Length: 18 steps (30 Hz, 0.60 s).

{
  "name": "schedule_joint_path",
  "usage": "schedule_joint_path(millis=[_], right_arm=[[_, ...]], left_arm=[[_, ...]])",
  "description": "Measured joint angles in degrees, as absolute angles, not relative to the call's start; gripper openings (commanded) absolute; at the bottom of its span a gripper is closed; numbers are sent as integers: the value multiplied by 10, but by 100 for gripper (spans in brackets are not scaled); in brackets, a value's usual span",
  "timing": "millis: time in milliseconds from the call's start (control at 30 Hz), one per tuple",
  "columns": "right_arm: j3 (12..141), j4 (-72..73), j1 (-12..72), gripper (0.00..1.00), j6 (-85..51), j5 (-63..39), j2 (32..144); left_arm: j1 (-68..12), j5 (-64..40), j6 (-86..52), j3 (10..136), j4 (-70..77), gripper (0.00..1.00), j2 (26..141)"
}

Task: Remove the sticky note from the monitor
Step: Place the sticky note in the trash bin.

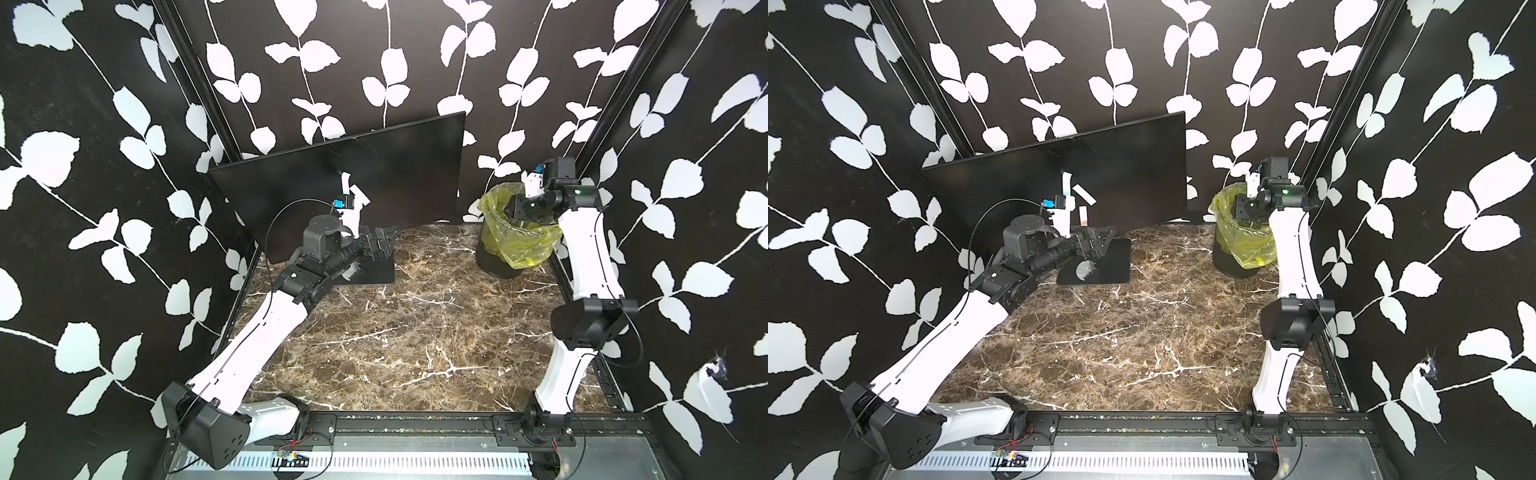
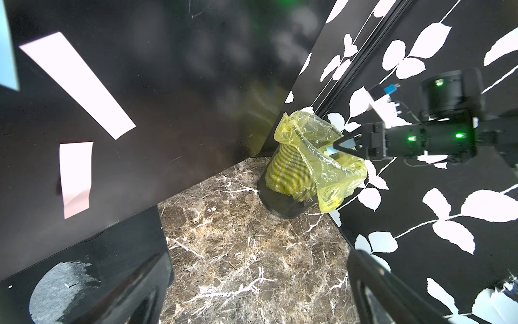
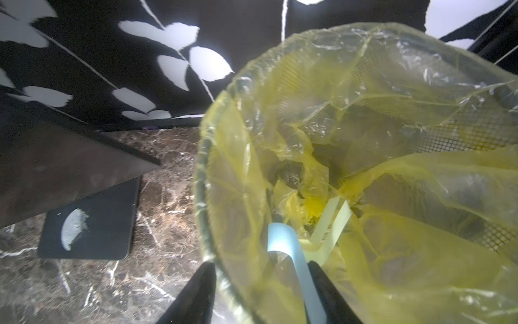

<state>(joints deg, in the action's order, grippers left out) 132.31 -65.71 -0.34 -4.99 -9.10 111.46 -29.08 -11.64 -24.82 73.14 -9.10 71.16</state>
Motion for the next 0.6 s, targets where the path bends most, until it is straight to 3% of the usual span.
schedule_joint_path(millis=[600], right_arm=[[1227,-667,4,53,-34,-31,1061]], left_arm=[[-291,-118,-248,732,-91,99,719]])
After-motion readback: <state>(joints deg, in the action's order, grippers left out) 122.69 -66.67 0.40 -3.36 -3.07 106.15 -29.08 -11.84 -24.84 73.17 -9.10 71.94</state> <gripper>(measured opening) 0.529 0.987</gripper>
